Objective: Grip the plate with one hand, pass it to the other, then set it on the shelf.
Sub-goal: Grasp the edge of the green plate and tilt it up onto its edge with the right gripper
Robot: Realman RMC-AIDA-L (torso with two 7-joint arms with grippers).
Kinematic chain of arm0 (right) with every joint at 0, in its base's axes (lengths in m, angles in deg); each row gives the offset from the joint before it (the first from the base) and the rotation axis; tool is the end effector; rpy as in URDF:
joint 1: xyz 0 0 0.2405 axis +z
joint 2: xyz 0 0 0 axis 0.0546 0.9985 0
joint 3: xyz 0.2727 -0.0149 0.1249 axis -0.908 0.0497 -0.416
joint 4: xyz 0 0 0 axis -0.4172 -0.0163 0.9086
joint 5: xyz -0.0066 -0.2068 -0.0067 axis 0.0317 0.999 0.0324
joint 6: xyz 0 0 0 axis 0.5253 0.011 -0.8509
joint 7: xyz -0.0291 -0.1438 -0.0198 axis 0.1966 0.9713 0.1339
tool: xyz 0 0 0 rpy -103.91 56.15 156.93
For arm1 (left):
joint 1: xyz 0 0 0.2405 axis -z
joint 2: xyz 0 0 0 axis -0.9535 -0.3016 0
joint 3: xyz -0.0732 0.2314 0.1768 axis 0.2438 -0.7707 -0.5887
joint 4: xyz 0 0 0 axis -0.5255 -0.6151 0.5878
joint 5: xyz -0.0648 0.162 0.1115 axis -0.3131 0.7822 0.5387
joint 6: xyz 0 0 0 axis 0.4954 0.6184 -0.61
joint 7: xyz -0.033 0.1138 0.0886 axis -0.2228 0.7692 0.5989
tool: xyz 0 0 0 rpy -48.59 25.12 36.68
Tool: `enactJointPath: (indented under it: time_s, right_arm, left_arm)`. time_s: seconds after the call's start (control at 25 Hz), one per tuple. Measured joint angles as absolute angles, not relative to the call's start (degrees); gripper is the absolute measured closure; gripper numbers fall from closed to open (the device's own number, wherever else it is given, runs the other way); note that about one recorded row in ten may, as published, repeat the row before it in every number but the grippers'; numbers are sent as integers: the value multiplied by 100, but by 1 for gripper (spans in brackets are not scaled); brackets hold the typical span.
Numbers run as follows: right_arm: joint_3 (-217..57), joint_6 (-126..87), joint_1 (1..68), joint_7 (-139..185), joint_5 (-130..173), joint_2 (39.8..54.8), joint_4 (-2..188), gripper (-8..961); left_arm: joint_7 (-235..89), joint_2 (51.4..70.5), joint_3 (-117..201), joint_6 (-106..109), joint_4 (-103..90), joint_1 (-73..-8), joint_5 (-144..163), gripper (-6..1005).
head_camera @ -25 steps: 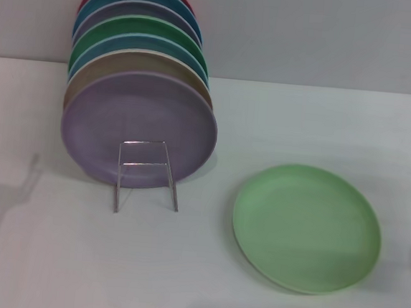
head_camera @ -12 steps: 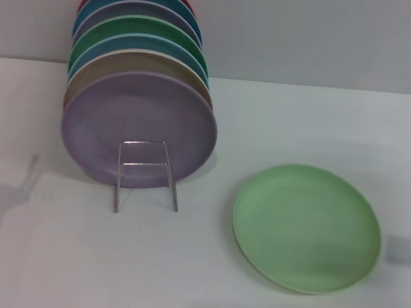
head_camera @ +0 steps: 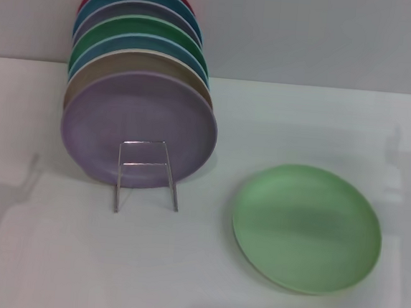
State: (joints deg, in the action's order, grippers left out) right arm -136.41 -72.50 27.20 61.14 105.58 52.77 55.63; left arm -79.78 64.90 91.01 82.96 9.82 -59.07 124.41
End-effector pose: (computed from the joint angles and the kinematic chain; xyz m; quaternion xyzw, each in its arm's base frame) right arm 0.3244 0.3786 -0.0202 -0.5917 0.2229 0.2077 0.7464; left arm -0.3596 0.2724 -0.0049 -0.6111 -0.1691 -0.4074 0.6573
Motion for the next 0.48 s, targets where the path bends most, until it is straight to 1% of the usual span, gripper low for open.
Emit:
enactJointPath:
  time_s: [0.16,0.24,0.32,0.4,0.48]
  right_arm:
    - [-13999,-6369,2469,6274,10562,5142,4651,406]
    - [-14391,-5737,2273,6604,10562,5123,4173,406]
    - [-14883,-5044,2018,7087,10554,5176,3702,406]
    - [-15459,-4250,1699,7612,10536,5282,3210,406]
    - [-15973,-3357,1421,8013,10535,5345,2769,407]
  left_arm:
    - [-7981,6465,9161,8329,980,-5825,12412,165]
    - [-7984,6460,9173,8348,975,-5777,12407,165]
    - [-7962,6454,9180,8364,954,-5708,12411,165]
    - [-7940,6454,9181,8371,934,-5664,12421,165]
    - [-7927,6453,9178,8372,923,-5611,12425,165]
